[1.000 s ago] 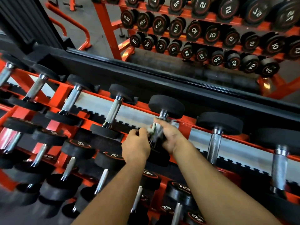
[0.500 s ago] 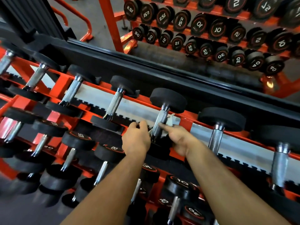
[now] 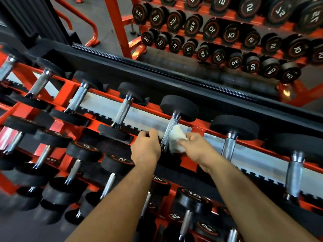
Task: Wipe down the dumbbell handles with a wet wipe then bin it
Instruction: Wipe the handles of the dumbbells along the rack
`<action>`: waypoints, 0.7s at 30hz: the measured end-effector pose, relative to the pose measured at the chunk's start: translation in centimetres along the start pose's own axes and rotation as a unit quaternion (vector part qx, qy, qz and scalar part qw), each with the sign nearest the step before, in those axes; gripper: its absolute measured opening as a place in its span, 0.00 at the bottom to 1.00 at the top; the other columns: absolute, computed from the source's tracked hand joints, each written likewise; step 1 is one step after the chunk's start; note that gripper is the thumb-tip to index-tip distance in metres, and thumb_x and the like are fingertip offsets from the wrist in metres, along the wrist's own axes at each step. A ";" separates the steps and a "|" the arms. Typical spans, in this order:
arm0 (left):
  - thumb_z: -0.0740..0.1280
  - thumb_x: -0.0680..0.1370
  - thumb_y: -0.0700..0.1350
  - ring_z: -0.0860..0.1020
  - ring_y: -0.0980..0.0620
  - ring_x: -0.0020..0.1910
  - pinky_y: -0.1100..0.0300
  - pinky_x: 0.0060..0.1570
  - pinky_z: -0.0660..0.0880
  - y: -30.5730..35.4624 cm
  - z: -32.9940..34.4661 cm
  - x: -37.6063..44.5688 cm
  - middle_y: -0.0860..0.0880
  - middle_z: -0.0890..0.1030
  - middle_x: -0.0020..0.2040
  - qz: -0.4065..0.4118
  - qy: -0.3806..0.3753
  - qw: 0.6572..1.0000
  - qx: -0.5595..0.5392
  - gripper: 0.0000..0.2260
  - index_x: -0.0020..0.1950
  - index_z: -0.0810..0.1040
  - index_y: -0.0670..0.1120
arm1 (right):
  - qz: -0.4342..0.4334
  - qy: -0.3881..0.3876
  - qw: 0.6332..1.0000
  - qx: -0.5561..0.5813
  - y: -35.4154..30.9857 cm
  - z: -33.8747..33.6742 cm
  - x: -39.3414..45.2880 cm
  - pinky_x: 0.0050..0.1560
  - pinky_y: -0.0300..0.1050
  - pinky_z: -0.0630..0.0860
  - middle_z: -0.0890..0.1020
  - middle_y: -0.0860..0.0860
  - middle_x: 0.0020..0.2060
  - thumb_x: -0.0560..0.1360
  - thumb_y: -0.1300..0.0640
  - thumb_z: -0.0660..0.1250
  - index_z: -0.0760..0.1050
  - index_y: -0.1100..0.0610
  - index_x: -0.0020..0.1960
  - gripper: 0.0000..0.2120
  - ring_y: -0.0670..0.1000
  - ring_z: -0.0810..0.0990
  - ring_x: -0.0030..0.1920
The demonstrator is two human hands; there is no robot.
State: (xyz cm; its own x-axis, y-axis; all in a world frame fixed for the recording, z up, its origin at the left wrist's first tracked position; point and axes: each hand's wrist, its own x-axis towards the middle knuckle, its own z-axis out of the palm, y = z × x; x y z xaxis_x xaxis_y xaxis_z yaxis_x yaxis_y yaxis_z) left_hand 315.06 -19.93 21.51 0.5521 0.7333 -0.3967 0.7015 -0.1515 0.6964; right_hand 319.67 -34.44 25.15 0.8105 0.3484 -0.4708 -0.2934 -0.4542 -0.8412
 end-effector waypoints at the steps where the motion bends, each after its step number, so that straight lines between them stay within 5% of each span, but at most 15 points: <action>1: 0.55 0.77 0.58 0.77 0.41 0.48 0.48 0.50 0.74 0.0 0.0 0.0 0.46 0.81 0.44 0.000 0.000 1.000 0.001 0.16 0.44 0.76 0.50 | -0.029 0.042 0.998 -0.038 -0.4 -0.5 0.6 0.52 0.54 0.80 0.86 0.51 0.41 0.81 0.57 0.64 0.82 0.53 0.49 0.08 0.53 0.84 0.42; 4: 0.56 0.78 0.57 0.76 0.41 0.49 0.50 0.47 0.70 0.1 -0.1 -0.1 0.45 0.81 0.44 0.001 -0.001 1.000 0.001 0.14 0.44 0.75 0.50 | -0.165 0.149 0.947 -0.234 -0.7 -1.1 2.4 0.48 0.53 0.78 0.84 0.50 0.48 0.80 0.59 0.62 0.77 0.49 0.65 0.15 0.55 0.82 0.46; 7: 0.56 0.79 0.56 0.75 0.41 0.48 0.51 0.46 0.67 0.1 -0.3 -0.3 0.46 0.79 0.43 0.004 0.000 1.000 -0.003 0.13 0.44 0.75 0.50 | -0.359 0.142 0.796 -0.467 0.8 -0.5 4.1 0.59 0.53 0.76 0.82 0.56 0.60 0.76 0.60 0.59 0.78 0.54 0.66 0.20 0.59 0.82 0.57; 10: 0.56 0.79 0.56 0.75 0.42 0.49 0.51 0.46 0.67 0.0 -0.2 -0.2 0.46 0.79 0.44 0.005 -0.001 1.000 -0.003 0.14 0.44 0.75 0.50 | -0.396 0.123 0.692 -0.591 1.6 -0.3 4.8 0.66 0.55 0.69 0.80 0.55 0.65 0.77 0.55 0.59 0.78 0.52 0.65 0.18 0.58 0.77 0.65; 13: 0.56 0.80 0.57 0.73 0.42 0.48 0.52 0.47 0.67 0.0 -0.2 -0.1 0.45 0.77 0.45 0.010 0.001 1.000 0.003 0.13 0.47 0.75 0.51 | -0.449 0.038 0.625 -0.638 2.1 0.2 5.0 0.69 0.59 0.64 0.78 0.52 0.67 0.76 0.55 0.62 0.77 0.49 0.67 0.19 0.58 0.72 0.69; 17: 0.55 0.81 0.57 0.72 0.43 0.48 0.52 0.48 0.66 -0.2 -0.2 0.1 0.46 0.76 0.45 0.011 -0.003 1.000 0.004 0.13 0.49 0.75 0.51 | -0.486 -0.117 0.596 -0.628 2.1 -0.6 5.0 0.77 0.66 0.51 0.70 0.48 0.75 0.77 0.60 0.65 0.70 0.49 0.74 0.26 0.54 0.63 0.77; 21: 0.54 0.80 0.58 0.75 0.42 0.49 0.50 0.49 0.70 -0.4 0.1 0.2 0.46 0.78 0.45 0.007 0.002 1.000 0.003 0.15 0.49 0.77 0.51 | -0.532 -0.158 0.523 -0.647 1.7 -3.2 5.5 0.78 0.63 0.51 0.68 0.46 0.76 0.81 0.56 0.60 0.70 0.48 0.74 0.22 0.51 0.59 0.79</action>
State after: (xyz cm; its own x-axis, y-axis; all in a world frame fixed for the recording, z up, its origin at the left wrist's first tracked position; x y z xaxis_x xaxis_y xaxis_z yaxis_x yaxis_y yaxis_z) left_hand 314.95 -19.76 21.13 0.5609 0.7330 -0.3847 0.6965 -0.1668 0.6979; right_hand 325.30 -35.87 21.99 -0.0179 0.9935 -0.1125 0.9926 0.0312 0.1170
